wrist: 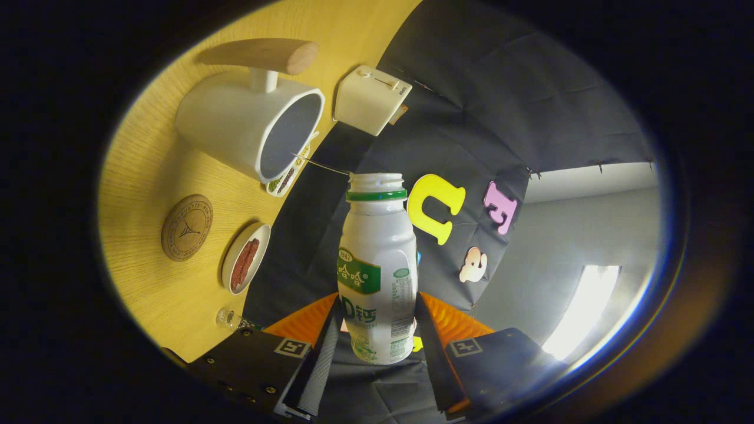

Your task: Take the bottle from table, then pour the juice into the cup, finally place the bottle on the coaster

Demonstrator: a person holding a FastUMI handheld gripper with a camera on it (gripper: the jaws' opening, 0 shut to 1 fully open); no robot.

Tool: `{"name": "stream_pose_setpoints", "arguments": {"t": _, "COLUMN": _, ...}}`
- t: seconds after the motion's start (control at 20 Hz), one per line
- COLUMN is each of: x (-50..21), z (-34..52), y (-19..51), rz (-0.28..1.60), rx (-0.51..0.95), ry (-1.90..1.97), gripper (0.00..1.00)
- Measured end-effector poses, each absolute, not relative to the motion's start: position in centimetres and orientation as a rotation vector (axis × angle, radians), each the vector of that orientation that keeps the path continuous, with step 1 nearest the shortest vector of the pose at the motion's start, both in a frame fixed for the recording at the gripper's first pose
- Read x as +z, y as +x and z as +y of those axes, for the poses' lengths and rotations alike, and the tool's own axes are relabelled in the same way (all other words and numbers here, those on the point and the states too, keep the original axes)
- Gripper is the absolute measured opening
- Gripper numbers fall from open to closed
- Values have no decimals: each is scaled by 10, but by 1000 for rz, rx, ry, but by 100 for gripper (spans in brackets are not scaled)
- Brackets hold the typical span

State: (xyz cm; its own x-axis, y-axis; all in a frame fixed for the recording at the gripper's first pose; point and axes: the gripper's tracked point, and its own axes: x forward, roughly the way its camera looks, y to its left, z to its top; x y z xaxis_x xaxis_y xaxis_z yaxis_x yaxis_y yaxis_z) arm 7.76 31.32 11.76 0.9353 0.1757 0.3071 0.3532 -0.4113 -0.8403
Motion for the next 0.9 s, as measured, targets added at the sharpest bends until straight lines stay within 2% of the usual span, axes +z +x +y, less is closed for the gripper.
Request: {"name": "stream_pose_setpoints", "arguments": {"t": 0.9, "x": 101, "z": 315, "y": 77, "rz": -406, "rx": -180, "ry": -2141, "gripper": 71}}
